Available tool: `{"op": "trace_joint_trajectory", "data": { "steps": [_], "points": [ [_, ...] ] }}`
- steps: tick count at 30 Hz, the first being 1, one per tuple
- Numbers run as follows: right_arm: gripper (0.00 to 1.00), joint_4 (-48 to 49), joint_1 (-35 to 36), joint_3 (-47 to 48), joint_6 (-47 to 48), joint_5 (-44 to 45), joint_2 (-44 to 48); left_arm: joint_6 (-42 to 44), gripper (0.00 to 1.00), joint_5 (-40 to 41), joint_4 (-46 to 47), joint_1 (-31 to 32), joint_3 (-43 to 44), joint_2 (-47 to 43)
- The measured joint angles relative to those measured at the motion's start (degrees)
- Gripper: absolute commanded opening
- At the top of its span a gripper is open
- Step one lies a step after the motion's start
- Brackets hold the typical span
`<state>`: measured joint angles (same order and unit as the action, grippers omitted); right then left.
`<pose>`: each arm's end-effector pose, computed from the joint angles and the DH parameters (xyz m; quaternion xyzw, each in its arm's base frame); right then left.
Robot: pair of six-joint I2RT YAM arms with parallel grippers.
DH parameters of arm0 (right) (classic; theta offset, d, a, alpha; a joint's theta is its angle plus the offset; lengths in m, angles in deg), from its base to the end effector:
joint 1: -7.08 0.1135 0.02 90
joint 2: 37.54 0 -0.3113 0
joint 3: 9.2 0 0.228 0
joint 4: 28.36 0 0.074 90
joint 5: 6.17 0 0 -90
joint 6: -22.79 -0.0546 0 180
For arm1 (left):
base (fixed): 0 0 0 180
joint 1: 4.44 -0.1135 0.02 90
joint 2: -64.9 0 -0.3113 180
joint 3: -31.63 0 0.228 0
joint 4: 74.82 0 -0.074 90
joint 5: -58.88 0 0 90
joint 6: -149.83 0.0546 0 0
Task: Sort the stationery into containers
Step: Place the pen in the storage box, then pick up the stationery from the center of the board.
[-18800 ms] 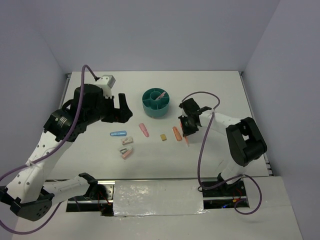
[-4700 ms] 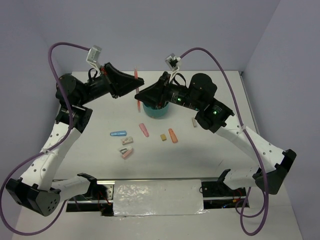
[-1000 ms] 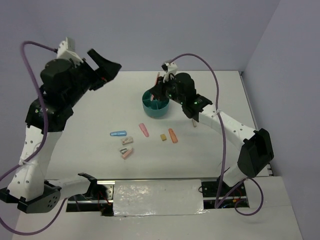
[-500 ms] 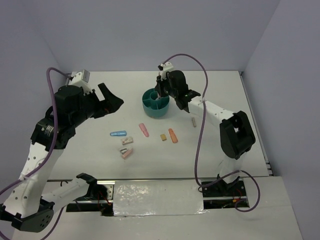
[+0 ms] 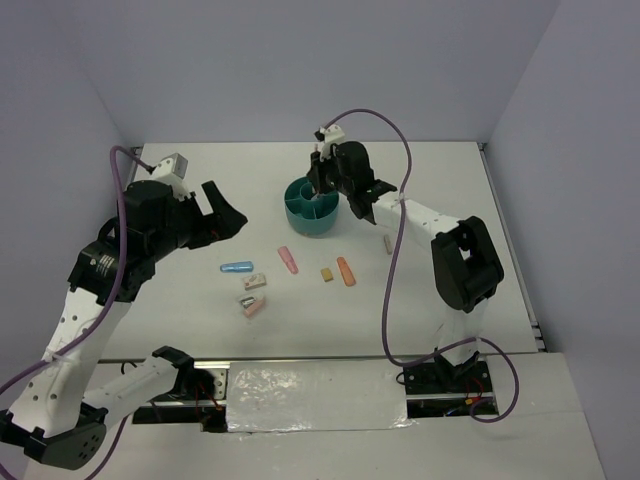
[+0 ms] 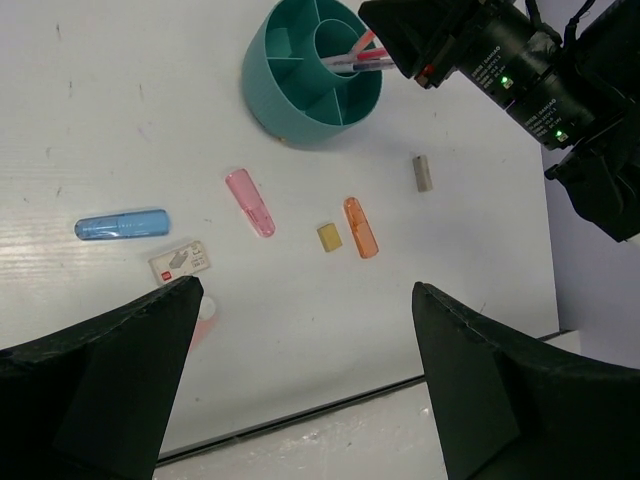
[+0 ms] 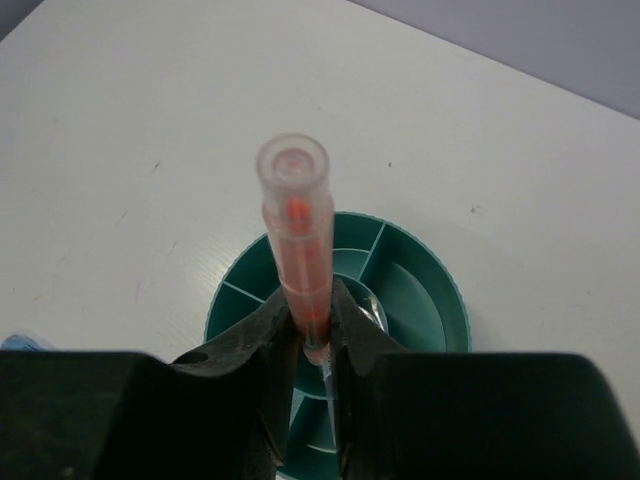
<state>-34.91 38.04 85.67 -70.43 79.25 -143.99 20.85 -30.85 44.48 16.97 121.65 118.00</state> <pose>0.3867 0.2371 0.3263 -0.2167 0.7798 0.2033 0.5510 0.1240 -0.0483 0.4475 -0.1292 0.8276 -0.2730 0.4731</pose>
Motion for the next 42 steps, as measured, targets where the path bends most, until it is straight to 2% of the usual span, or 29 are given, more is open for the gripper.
{"op": "trace_joint_trajectory", "data": {
  "steps": [1, 3, 13, 15, 17, 19, 23, 26, 29, 33, 38, 42],
  "points": [
    [0.34, 0.46, 0.00, 0.00, -0.33, -0.17, 0.00, 0.04, 0.99, 0.00, -0.11, 0.00, 0.02, 0.00],
    [0.40, 1.16, 0.00, 0.00, -0.70, -0.35, 0.00, 0.04, 0.99, -0.15, -0.39, 0.00, 0.04, 0.00],
    [0.48, 1.27, 0.00, -0.09, -1.66, -0.28, 0.39, 0.15, 0.99, -0.85, -1.07, 0.00, 0.24, 0.04],
    [0.60, -0.04, 0.00, -0.11, -1.99, 0.24, 1.73, 0.22, 0.99, -0.83, -1.27, 0.00, 0.24, 0.04],
    [0.70, -2.80, 0.00, -0.04, -3.13, 1.27, 4.66, 0.24, 0.99, -0.57, -1.92, 0.00, 0.24, 0.37],
    [0.75, -8.09, 0.00, 1.62, -4.28, 2.60, 8.59, 0.26, 0.99, 0.17, -3.50, 0.00, 0.83, 1.68],
    [0.75, -21.64, -0.11, 10.01, -6.84, 5.31, 17.05, 1.16, 0.99, 2.69, -5.81, 0.00, 2.01, 6.47],
    [0.75, -30.84, -0.22, 12.57, -8.59, 6.08, 24.28, 1.20, 0.99, 4.74, -7.91, 0.00, 2.01, 9.53],
    [0.74, -38.38, -0.24, 7.50, -11.19, 7.04, 32.35, 1.20, 0.99, 6.60, -9.84, 0.00, 2.01, 11.89],
    [0.72, -44.59, 0.07, -7.67, -12.35, 6.60, 40.48, 1.18, 0.99, 7.10, -10.38, -0.02, 2.01, 13.66],
    [0.68, -47.06, 1.60, -22.01, -12.59, 3.37, 38.29, 1.20, 0.99, 5.09, -9.16, -0.02, 2.01, 14.62],
    [0.67, -45.86, 3.04, -26.43, -12.85, 1.81, 33.40, 1.33, 0.99, 2.69, -7.45, -0.02, 2.01, 15.93]
  ]
}}
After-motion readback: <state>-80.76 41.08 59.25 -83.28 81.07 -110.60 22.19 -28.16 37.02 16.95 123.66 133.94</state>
